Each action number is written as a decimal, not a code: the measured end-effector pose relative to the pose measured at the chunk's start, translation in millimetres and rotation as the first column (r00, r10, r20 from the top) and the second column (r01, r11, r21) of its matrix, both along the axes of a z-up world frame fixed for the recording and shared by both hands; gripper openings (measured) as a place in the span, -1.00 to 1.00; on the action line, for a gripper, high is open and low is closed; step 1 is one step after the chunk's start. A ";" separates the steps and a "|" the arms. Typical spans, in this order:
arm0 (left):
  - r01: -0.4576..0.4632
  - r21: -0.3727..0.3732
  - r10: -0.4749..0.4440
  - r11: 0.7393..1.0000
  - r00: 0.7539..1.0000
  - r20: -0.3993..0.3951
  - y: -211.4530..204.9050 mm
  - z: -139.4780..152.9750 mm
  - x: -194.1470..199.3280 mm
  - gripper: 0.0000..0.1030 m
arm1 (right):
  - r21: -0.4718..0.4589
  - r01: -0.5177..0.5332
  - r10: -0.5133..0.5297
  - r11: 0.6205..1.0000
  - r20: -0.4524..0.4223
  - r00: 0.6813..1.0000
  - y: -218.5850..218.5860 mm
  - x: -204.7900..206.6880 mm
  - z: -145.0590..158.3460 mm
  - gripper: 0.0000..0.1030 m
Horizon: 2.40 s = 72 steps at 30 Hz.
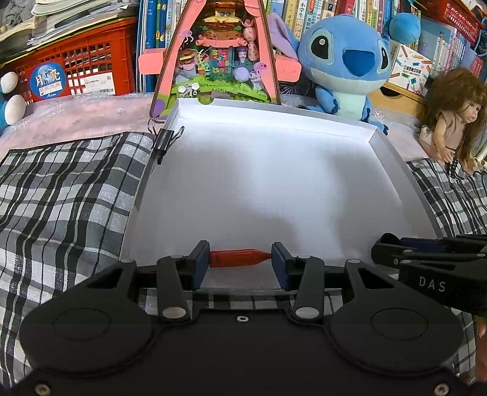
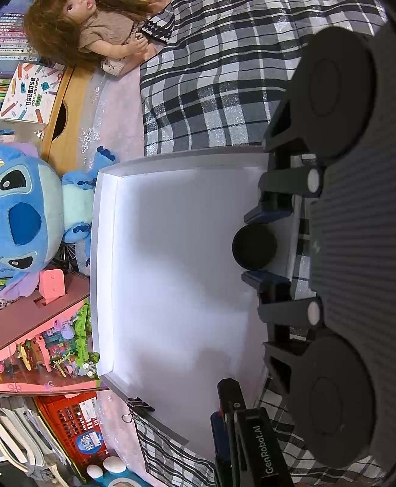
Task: Organize rigid objects
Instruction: 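Open both tools to drop the carrot and lid into the tray, then lower the left tool onto the brown egg piece while the right tool grasps another black lid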
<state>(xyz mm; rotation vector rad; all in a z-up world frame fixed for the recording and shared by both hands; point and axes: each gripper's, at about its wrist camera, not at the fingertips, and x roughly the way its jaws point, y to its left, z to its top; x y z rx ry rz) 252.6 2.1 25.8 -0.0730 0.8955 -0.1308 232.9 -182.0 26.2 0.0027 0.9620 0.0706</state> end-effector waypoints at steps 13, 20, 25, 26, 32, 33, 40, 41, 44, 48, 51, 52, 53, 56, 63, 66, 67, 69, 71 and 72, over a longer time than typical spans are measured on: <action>-0.012 -0.033 0.013 0.999 1.000 0.027 9.8 9.6 -14.6 0.47 | 0.009 0.022 -0.023 1.000 0.050 0.998 -7.8 -8.3 2.4 0.58; -0.008 -0.083 0.013 0.997 0.998 0.064 18.3 25.2 -31.1 0.60 | 0.002 -0.009 0.009 1.000 0.114 0.993 -6.8 -23.2 14.5 0.71; 0.004 -0.061 0.002 0.998 0.995 0.098 19.5 33.0 -45.5 0.64 | 0.018 -0.024 0.021 1.000 0.154 0.988 -6.8 -35.6 23.1 0.74; 0.008 -0.060 -0.001 0.998 0.995 0.103 19.8 34.0 -48.6 0.64 | 0.022 -0.027 0.023 0.999 0.161 0.987 -6.9 -38.2 24.8 0.74; 0.022 -0.077 -0.013 0.997 0.993 0.118 23.0 38.8 -66.5 0.66 | 0.028 -0.048 0.041 0.998 0.200 0.979 -6.3 -53.3 33.9 0.77; 0.026 -0.075 -0.017 0.997 0.992 0.123 23.1 39.4 -70.0 0.66 | 0.028 -0.053 0.046 0.998 0.208 0.977 -6.3 -56.4 35.3 0.80; 0.053 -0.075 -0.041 0.996 0.988 0.149 21.7 39.8 -95.1 0.70 | 0.006 -0.094 0.089 0.996 0.263 0.961 -0.7 -80.3 41.6 0.85; 0.057 -0.075 -0.045 0.996 0.987 0.152 21.4 39.1 -98.1 0.70 | 0.005 -0.099 0.094 0.995 0.269 0.959 -0.3 -83.5 41.5 0.85; 0.063 -0.070 -0.052 0.996 0.986 0.157 20.9 36.5 -108.0 0.71 | 0.007 -0.107 0.101 0.994 0.281 0.954 0.3 -92.5 41.2 0.87; 0.068 -0.076 -0.055 0.995 0.986 0.160 22.8 32.0 -120.5 0.71 | 0.017 -0.110 0.100 0.994 0.295 0.950 -1.8 -104.0 39.2 0.89; 0.071 -0.084 -0.057 0.994 0.985 0.161 24.7 28.1 -131.2 0.71 | 0.015 -0.112 0.102 0.994 0.309 0.946 -3.3 -114.0 36.7 0.90; 0.072 -0.085 -0.058 0.994 0.985 0.161 24.8 27.2 -133.7 0.71 | 0.013 -0.114 0.104 0.993 0.313 0.944 -3.6 -117.4 35.8 0.91; 0.073 -0.085 -0.058 0.994 0.985 0.162 24.9 26.2 -136.4 0.71 | 0.011 -0.116 0.107 0.993 0.317 0.942 -4.0 -121.4 34.6 0.91; 0.079 -0.084 -0.064 0.993 0.984 0.167 24.9 23.2 -145.3 0.72 | 0.000 -0.125 0.118 0.992 0.331 0.936 -3.3 -132.0 31.1 0.92; 0.078 -0.092 -0.062 0.993 0.984 0.169 25.4 15.6 -163.1 0.73 | -0.064 -0.159 0.172 0.985 0.365 0.915 3.3 -154.0 24.1 0.98; 0.076 -0.083 -0.061 0.994 0.983 0.174 25.3 12.1 -169.7 0.73 | -0.089 -0.173 0.194 0.981 0.379 0.905 6.3 -162.0 22.1 0.99; 0.075 -0.081 -0.059 0.994 0.983 0.176 25.4 11.2 -171.6 0.73 | -0.093 -0.178 0.200 0.980 0.381 0.903 7.1 -164.6 21.2 0.99; 0.070 -0.083 -0.054 0.994 0.982 0.178 26.8 8.8 -176.2 0.73 | -0.098 -0.179 0.204 0.979 0.386 0.900 8.1 -168.6 19.3 1.00; 0.063 -0.089 -0.046 0.994 0.982 0.181 29.1 5.8 -182.0 0.73 | -0.110 -0.171 0.201 0.979 0.400 0.894 8.9 -173.2 16.9 1.00; 0.061 -0.088 -0.044 0.994 0.982 0.184 29.6 4.8 -184.5 0.73 | -0.117 -0.168 0.202 0.979 0.405 0.892 9.2 -175.3 15.7 1.00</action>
